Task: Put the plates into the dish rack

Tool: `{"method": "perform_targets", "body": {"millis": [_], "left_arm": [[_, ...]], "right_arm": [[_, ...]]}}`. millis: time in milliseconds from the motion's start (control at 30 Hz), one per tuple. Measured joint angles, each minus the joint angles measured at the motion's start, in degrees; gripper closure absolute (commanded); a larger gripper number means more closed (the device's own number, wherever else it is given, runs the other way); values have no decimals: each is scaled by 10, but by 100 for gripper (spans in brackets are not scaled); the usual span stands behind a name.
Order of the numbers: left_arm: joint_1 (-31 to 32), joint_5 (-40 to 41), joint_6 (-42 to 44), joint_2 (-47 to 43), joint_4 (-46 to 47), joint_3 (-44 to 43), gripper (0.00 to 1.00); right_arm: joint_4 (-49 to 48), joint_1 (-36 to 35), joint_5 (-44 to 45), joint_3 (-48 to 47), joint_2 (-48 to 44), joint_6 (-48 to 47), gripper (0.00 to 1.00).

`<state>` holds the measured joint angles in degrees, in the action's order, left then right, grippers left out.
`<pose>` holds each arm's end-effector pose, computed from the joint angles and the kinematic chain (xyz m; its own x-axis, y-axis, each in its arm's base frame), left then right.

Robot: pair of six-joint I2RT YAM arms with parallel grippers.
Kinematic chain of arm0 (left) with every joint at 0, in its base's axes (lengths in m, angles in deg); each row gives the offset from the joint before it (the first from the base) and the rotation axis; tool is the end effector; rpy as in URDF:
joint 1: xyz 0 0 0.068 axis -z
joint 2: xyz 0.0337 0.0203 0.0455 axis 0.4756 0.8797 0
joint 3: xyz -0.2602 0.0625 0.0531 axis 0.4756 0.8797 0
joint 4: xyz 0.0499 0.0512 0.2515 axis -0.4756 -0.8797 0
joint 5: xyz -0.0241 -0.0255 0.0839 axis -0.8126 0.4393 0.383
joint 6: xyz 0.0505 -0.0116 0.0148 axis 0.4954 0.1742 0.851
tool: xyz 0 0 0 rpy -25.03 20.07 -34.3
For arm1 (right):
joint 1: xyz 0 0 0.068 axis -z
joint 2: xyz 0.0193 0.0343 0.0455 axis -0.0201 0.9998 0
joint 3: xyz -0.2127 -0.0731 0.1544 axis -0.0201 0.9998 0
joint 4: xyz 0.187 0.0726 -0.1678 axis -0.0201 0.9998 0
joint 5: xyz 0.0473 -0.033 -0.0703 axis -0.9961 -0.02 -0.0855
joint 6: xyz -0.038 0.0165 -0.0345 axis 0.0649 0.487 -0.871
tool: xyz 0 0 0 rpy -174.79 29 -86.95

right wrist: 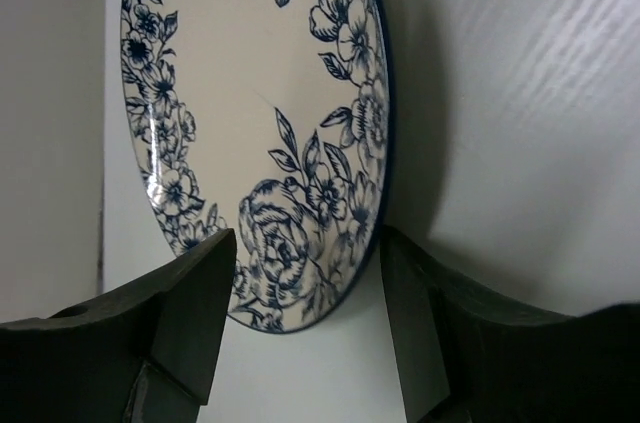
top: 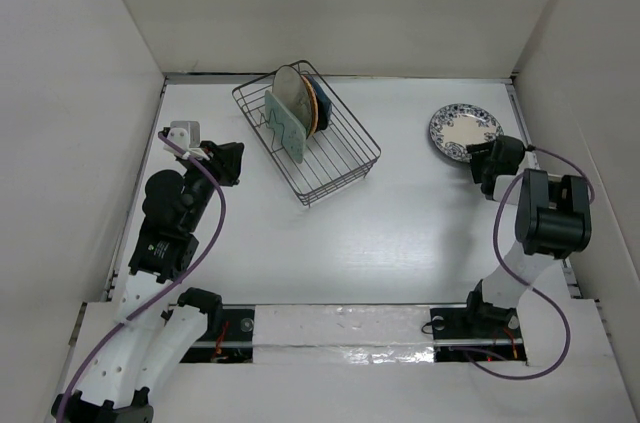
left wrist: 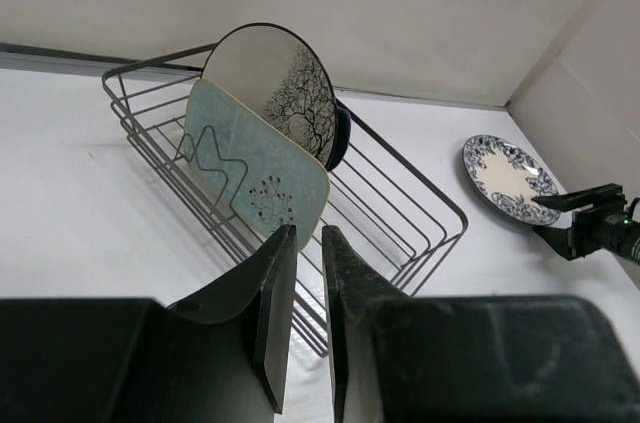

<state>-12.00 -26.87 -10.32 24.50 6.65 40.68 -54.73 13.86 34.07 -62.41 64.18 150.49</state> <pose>0.1445 -0.0451 0.3740 0.0455 -0.3059 -0.9510 0.3754 0.8874 -0.2675 0.3325 -0.0782 0.1417 0.0054 0.8937 -0.4485 0.5952 0.3575 0.7196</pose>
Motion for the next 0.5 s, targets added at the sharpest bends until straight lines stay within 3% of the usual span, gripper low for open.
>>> {"method": "perform_targets", "body": {"millis": [100, 200, 233, 267, 500], "left_arm": [[0, 5, 0, -1, 0, 0, 86], [0, 10, 0, -5, 0, 0, 86], [0, 11, 0, -6, 0, 0, 86], [0, 12, 0, -6, 0, 0, 86], [0, 12, 0, -6, 0, 0, 85]], "right_arm": [[-33, 2, -22, -14, 38, 39, 49], [-66, 6, -49, -20, 71, 78, 81], [-71, 7, -56, -21, 81, 91, 96], [-81, 8, -61, -21, 90, 110, 100], [-123, 6, -73, 7, 83, 132, 100]]}}
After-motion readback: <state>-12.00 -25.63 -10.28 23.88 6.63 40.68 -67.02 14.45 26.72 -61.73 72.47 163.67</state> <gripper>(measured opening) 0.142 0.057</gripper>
